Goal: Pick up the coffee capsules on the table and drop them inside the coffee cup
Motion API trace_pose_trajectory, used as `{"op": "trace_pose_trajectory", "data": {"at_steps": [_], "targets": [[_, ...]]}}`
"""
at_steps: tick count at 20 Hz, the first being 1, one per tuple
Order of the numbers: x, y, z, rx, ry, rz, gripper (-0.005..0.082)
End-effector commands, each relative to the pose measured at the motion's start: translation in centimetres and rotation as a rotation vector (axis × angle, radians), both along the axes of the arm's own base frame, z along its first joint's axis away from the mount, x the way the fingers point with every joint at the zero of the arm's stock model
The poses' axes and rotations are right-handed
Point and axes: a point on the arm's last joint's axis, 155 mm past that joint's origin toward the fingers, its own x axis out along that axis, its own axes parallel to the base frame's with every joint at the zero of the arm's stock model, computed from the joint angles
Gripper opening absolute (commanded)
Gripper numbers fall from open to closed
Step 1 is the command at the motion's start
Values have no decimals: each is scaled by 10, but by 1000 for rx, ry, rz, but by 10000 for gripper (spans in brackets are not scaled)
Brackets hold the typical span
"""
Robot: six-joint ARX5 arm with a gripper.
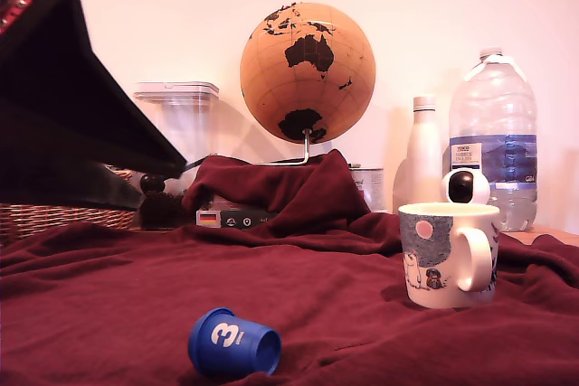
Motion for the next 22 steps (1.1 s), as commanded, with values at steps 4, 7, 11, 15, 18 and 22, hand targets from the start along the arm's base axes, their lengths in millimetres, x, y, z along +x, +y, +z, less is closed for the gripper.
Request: {"op": "trace_pose_trajectory", "data": {"at_steps": [4,7,11,15,18,22], "targets": [[9,2,3,19,-79,83,557],[9,-2,11,12,-128,100,557],[6,-11,23,-24,-166,92,556],[11,-10,15,-3,-160,123,556],[17,-17,9,-1,-162,129,556],[22,-26,-9,30,-147,125,556]]}}
